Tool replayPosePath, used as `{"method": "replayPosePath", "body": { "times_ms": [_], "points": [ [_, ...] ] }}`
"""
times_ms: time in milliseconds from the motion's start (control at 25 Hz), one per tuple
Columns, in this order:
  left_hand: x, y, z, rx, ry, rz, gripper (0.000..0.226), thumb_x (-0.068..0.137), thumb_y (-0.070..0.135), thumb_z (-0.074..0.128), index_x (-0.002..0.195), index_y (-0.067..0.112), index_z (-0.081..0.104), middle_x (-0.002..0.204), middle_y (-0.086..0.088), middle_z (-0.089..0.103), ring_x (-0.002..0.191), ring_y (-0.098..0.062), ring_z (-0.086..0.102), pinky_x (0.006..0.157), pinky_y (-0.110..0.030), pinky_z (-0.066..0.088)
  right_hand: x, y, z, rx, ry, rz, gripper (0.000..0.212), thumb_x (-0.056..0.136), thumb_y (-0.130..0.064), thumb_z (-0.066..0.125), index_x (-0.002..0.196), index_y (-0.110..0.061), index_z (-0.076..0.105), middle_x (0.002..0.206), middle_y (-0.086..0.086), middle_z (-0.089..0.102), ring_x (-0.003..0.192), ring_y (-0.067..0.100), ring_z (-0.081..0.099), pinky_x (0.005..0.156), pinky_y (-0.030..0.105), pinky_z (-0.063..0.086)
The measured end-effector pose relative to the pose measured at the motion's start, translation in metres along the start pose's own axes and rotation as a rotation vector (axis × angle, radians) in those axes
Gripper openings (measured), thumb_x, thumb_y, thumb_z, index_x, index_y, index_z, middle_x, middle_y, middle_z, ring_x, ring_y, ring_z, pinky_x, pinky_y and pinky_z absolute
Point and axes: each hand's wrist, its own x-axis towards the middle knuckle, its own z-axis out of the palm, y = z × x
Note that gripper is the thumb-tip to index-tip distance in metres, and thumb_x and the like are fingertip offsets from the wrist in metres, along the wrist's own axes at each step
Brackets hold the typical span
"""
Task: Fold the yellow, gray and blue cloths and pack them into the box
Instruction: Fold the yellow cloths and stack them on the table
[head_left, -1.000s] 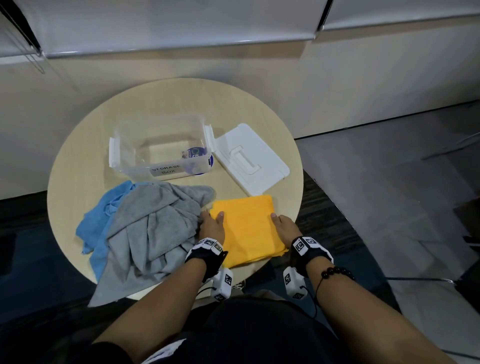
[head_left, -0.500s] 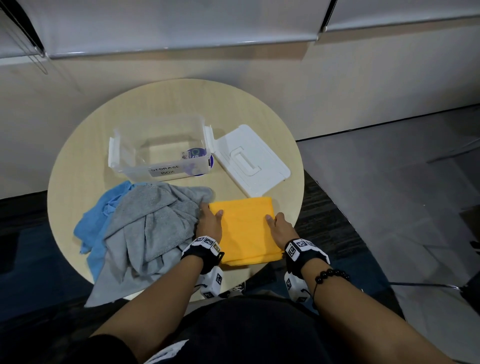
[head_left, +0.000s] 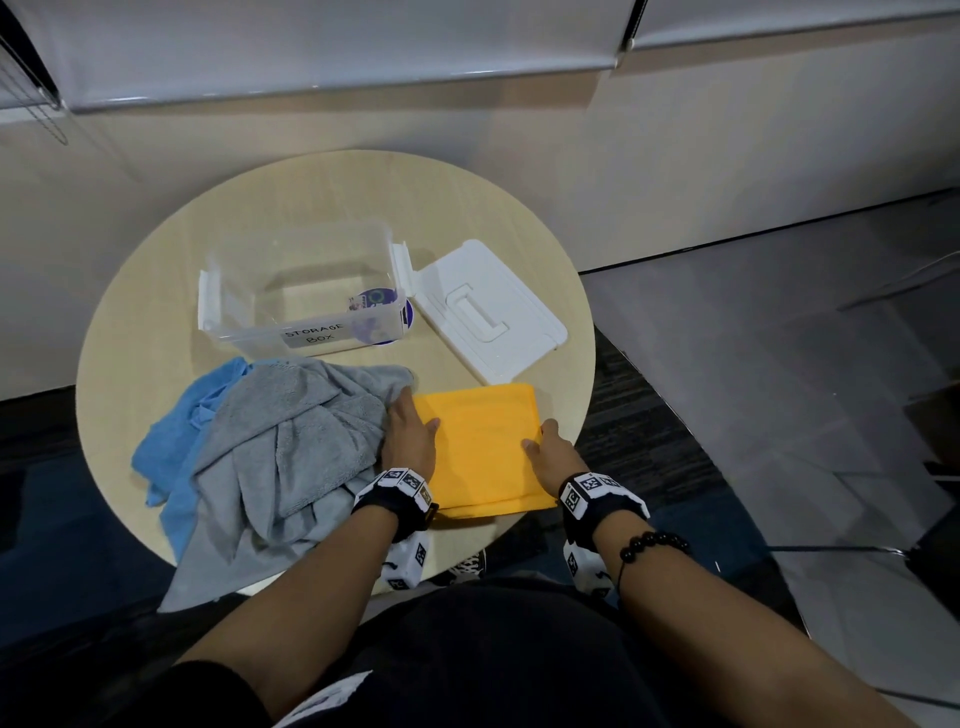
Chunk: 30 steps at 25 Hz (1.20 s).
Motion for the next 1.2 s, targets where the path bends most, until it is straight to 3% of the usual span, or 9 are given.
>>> {"method": "replayPosePath", "body": {
  "times_ms": [120, 240, 400, 480, 640, 840, 1000, 1120, 1200],
  "points": [
    [-0.006, -0.006, -0.001, 0.116, 0.048, 0.039, 0.068, 0.099, 0.027, 0.059, 0.154, 0.014, 0.022, 0.152, -0.019, 0.027, 0.137, -0.04, 0.034, 0.111, -0.053, 0.033, -0.001, -0.001, -0.003, -0.025, 0.118, -0.028, 0.039, 0.105, -0.026, 0.045, 0.137, -0.008, 0.034, 0.127, 0.017, 0.054, 0.109, 0.035, 0.06, 0.082, 0.042, 0.049],
    [-0.012, -0.015, -0.002, 0.311, -0.046, 0.227, 0.07, 0.1, 0.042, 0.053, 0.157, 0.02, 0.019, 0.163, -0.012, 0.01, 0.148, -0.034, 0.017, 0.12, -0.05, 0.019, 0.002, -0.013, -0.002, -0.139, 0.326, -0.277, 0.059, 0.101, -0.019, 0.053, 0.153, -0.011, 0.026, 0.147, 0.018, 0.035, 0.129, 0.034, 0.044, 0.103, 0.044, 0.044],
    [-0.014, -0.031, 0.004, 0.611, -0.35, 0.393, 0.098, 0.094, 0.066, 0.044, 0.16, 0.013, -0.007, 0.165, -0.007, -0.02, 0.153, -0.027, -0.016, 0.124, -0.047, -0.005, 0.003, -0.028, 0.021, -0.432, 0.093, -0.448, 0.07, 0.105, -0.028, 0.044, 0.162, -0.017, 0.005, 0.167, 0.021, -0.003, 0.155, 0.037, 0.005, 0.125, 0.046, 0.014],
    [-0.014, -0.032, 0.008, 0.669, -0.376, 0.372, 0.108, 0.09, 0.07, 0.047, 0.158, 0.012, -0.015, 0.164, -0.008, -0.024, 0.152, -0.028, -0.019, 0.123, -0.047, -0.008, 0.006, -0.023, 0.03, -0.543, 0.024, -0.404, 0.069, 0.108, -0.035, 0.036, 0.162, -0.018, -0.004, 0.166, 0.02, -0.016, 0.155, 0.037, -0.01, 0.127, 0.048, 0.003],
    [-0.012, -0.03, 0.01, 0.726, -0.373, 0.352, 0.112, 0.089, 0.07, 0.049, 0.157, 0.011, -0.018, 0.164, -0.008, -0.025, 0.153, -0.028, -0.018, 0.124, -0.048, -0.006, 0.008, -0.02, 0.034, -0.602, -0.006, -0.35, 0.07, 0.109, -0.042, 0.027, 0.159, -0.018, -0.016, 0.165, 0.017, -0.025, 0.154, 0.036, -0.018, 0.126, 0.052, -0.002],
    [-0.003, -0.019, -0.004, 0.738, -0.504, 0.342, 0.109, 0.092, 0.062, 0.054, 0.157, 0.009, -0.015, 0.165, -0.009, -0.022, 0.154, -0.029, -0.014, 0.125, -0.049, 0.0, 0.006, -0.043, 0.03, -0.658, -0.013, -0.26, 0.071, 0.107, -0.034, 0.036, 0.161, -0.016, -0.006, 0.166, 0.02, -0.016, 0.154, 0.04, -0.011, 0.125, 0.055, 0.0],
    [0.01, -0.013, -0.029, 0.651, -0.52, 0.376, 0.079, 0.099, 0.038, 0.058, 0.16, 0.013, 0.013, 0.168, -0.009, 0.002, 0.155, -0.027, 0.006, 0.124, -0.045, 0.012, 0.003, -0.077, 0.027, -0.655, 0.142, -0.229, 0.053, 0.099, -0.022, 0.044, 0.151, -0.01, 0.038, 0.165, 0.022, 0.014, 0.153, 0.042, 0.011, 0.124, 0.056, 0.007],
    [0.018, -0.018, -0.062, 0.499, -0.196, 0.386, 0.042, 0.099, 0.017, 0.057, 0.141, 0.018, 0.054, 0.148, -0.009, 0.047, 0.134, -0.028, 0.046, 0.11, -0.042, 0.038, 0.0, -0.104, 0.032, -0.647, 0.242, -0.364, 0.044, 0.095, -0.018, 0.049, 0.139, -0.01, 0.049, 0.156, 0.019, 0.032, 0.147, 0.038, 0.026, 0.121, 0.056, 0.015],
    [0.022, -0.026, -0.087, 0.508, 0.063, 0.346, 0.033, 0.095, 0.009, 0.054, 0.125, 0.019, 0.063, 0.13, -0.007, 0.055, 0.116, -0.028, 0.053, 0.097, -0.041, 0.045, -0.002, -0.12, 0.037, -0.593, 0.242, -0.431, 0.041, 0.094, -0.014, 0.048, 0.135, -0.012, 0.051, 0.147, 0.016, 0.043, 0.136, 0.036, 0.039, 0.116, 0.051, 0.026]
  ]
}}
